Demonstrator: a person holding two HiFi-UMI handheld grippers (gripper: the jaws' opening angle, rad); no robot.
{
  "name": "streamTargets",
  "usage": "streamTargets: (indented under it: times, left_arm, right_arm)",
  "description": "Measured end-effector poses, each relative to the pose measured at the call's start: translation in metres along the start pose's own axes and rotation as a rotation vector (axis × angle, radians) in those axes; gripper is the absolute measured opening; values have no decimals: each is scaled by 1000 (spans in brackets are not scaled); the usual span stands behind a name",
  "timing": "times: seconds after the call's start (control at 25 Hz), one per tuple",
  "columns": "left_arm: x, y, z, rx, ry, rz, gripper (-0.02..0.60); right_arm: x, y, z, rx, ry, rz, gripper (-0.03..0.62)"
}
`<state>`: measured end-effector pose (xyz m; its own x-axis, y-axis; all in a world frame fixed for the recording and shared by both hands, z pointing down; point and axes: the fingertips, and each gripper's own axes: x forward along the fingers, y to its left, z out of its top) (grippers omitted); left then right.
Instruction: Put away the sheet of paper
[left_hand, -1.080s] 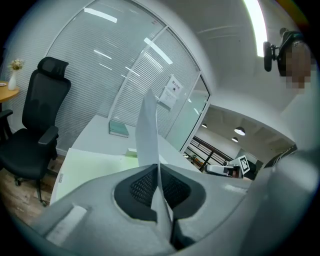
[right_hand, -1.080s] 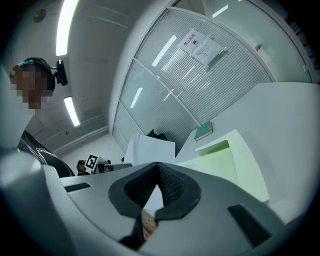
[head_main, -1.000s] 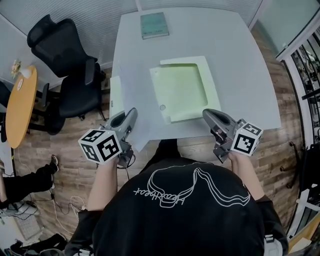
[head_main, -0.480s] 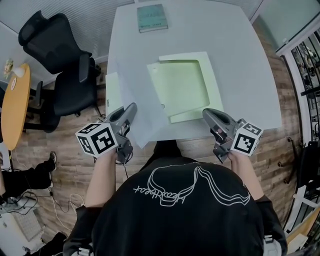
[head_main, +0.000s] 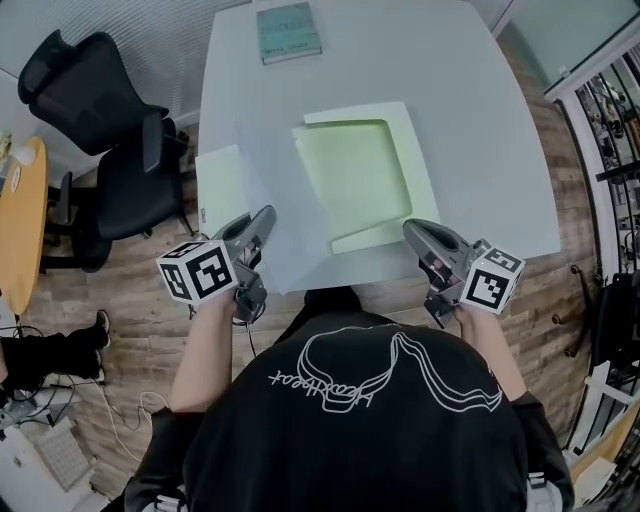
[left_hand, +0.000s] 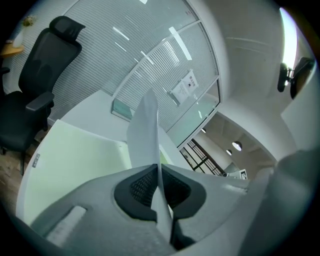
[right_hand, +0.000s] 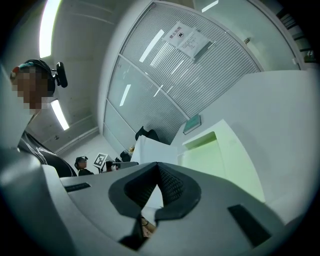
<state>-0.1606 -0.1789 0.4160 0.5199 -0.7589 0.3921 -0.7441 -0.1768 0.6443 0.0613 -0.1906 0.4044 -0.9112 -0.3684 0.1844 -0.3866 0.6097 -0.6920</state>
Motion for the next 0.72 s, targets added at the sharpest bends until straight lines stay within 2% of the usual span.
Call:
streamTargets:
  times: [0.32, 0.72]
  left_arm:
    - [23, 15, -8, 26, 45, 30, 11]
    - [38, 24, -15, 14, 88, 5, 11]
  right_arm:
    - [-2, -15, -5, 23, 1, -26, 9]
    - [-3, -16, -7, 32, 4, -42, 10]
